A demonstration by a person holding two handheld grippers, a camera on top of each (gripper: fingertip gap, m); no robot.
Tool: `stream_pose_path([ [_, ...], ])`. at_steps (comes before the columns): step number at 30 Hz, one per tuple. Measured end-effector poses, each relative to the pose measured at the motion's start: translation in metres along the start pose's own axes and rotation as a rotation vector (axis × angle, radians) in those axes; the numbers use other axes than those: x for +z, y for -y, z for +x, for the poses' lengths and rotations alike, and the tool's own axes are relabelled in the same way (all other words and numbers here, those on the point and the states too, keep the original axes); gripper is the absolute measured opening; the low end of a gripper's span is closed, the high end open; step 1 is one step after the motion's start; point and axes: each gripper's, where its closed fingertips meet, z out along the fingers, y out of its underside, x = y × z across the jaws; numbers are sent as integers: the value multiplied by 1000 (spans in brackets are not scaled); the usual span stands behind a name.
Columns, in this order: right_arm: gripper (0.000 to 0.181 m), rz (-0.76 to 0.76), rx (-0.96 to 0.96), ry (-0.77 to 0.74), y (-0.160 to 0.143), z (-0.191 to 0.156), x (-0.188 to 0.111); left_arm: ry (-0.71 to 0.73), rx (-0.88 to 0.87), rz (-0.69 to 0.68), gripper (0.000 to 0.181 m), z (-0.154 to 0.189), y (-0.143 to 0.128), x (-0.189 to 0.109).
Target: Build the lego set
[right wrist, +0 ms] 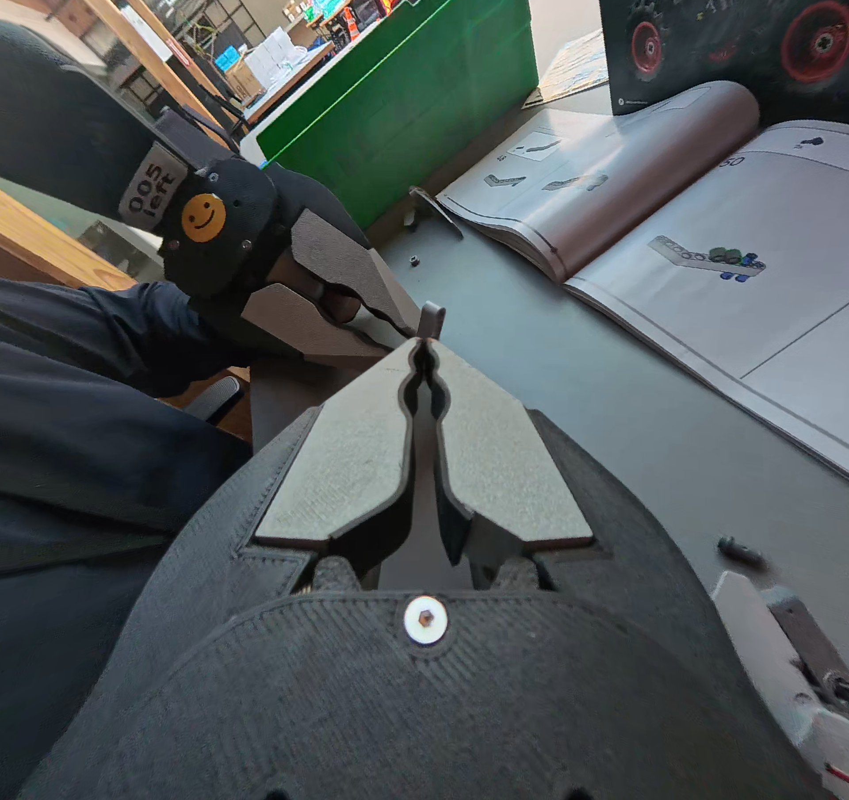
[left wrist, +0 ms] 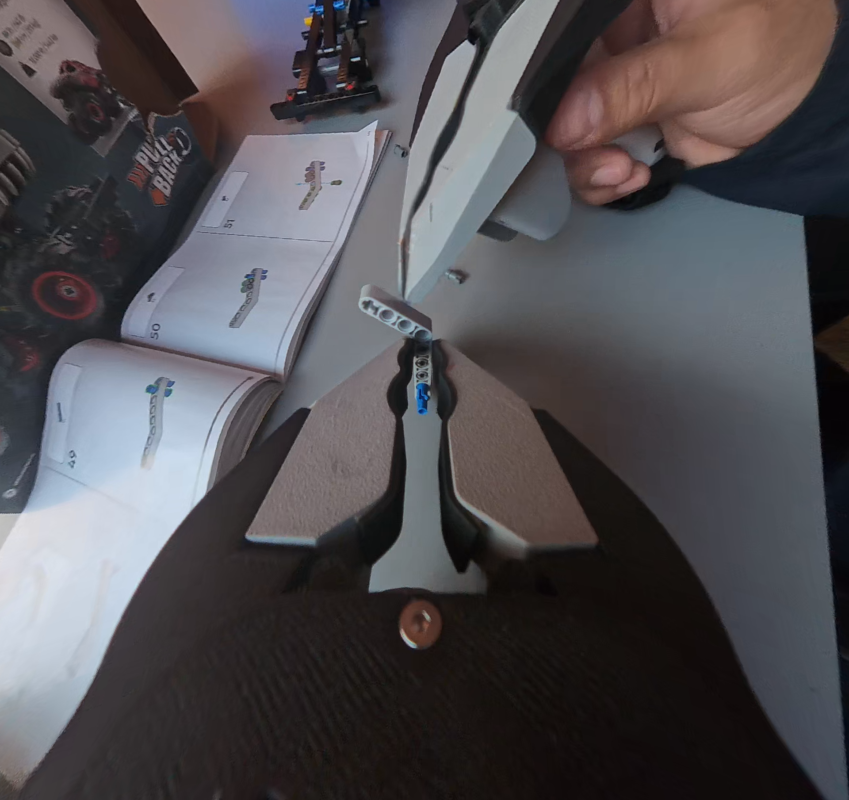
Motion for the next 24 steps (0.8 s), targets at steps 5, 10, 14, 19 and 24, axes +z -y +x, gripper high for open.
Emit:
stream_pose_path([
  [5,19,40,-24,1,6,-3,2,57,38,-26,3,-7,-3,-3],
  [10,7,-11,2,11,1,-2,11,82,81,-24,3,-5,0,-5],
  [14,6,-6,-10,10,2,-3,11,105,114,-23,4,-6,1,-7],
  [19,6,72,67,91,11,-6,0,71,77,1,4,-5,2,-10],
  [24,5,93,74,119,12,-10,-3,62,111,6,5,-1,3,-8],
])
